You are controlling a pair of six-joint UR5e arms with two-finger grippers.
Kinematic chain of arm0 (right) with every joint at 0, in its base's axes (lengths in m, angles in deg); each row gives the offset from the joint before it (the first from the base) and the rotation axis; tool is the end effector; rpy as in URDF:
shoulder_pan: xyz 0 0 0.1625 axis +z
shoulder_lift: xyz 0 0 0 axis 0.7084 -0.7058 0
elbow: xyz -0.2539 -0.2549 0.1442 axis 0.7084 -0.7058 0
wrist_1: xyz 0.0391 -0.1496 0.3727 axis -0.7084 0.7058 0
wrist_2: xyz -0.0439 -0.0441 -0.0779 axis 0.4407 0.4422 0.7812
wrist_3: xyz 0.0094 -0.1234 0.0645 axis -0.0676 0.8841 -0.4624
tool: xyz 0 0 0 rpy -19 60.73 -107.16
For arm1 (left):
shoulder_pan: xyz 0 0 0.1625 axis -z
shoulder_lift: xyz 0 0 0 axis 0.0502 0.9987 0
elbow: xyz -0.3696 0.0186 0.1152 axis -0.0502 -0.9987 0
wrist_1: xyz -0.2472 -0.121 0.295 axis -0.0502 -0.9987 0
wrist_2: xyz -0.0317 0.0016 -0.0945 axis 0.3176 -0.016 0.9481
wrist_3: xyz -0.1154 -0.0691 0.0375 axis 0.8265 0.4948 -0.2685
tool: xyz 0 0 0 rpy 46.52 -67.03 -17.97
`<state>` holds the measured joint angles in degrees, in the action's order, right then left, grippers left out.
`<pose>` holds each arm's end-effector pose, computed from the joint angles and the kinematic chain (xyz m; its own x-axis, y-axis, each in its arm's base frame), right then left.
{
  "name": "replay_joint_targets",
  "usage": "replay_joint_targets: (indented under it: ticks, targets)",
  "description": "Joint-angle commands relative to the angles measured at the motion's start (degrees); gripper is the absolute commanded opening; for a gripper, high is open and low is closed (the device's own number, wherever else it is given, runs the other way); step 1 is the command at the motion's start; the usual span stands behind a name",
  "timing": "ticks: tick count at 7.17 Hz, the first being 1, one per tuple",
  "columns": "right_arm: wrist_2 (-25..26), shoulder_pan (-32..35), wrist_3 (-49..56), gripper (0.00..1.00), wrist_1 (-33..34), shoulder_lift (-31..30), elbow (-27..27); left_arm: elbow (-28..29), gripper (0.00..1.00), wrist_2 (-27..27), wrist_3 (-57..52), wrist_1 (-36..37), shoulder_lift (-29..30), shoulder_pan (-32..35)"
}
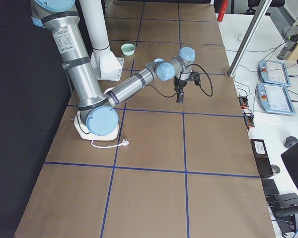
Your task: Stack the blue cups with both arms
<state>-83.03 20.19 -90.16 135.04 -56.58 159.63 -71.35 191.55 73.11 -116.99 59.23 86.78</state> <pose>-0.1926 -0.5193 0.4482 0.6898 -0.2224 0.6890 0.1900 0.9739 0.1242 -0.0340 -0.3832 0.6374 0.7084 0.1308 -0.6936 -0.1308 0.9900 0.0532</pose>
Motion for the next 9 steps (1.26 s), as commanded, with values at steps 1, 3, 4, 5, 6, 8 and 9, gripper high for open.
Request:
replay_joint_targets:
  ticks: [1, 3, 4, 5, 6, 8, 9]
  targets:
    - [-3.3, 11.5, 21.0, 1.0, 0.0, -12.1, 1.8, 0.5, 1.0, -0.3, 0.0, 0.5, -0.5, 0.0]
    - [-3.2, 17.9, 25.8, 1.0, -0.5, -21.9, 4.1, 0.4, 1.0, 0.0, -0.2, 0.5, -0.4, 0.1]
    - [-2.8, 19.3, 27.5, 1.0, -1.4, -26.1, 4.1, 0.3, 1.0, 0.2, -0.3, 0.6, -0.5, 0.1]
    - [-2.5, 19.8, 27.5, 1.0, -3.9, -29.0, 3.7, 0.2, 1.0, 0.3, -0.4, 0.3, -0.6, 0.2]
    - [-2.7, 20.0, 27.1, 1.0, -6.7, -30.8, 3.2, -0.3, 1.0, -0.1, -0.2, 0.6, -0.7, 0.2]
    - [-2.9, 20.0, 26.6, 1.0, -7.0, -31.0, 3.1, -0.2, 1.0, -0.2, -0.2, 0.5, -0.7, 0.1]
    - [-3.0, 20.0, 26.5, 1.0, -7.0, -30.8, 3.1, 0.3, 1.0, -0.3, -0.2, 0.5, -0.8, 0.0]
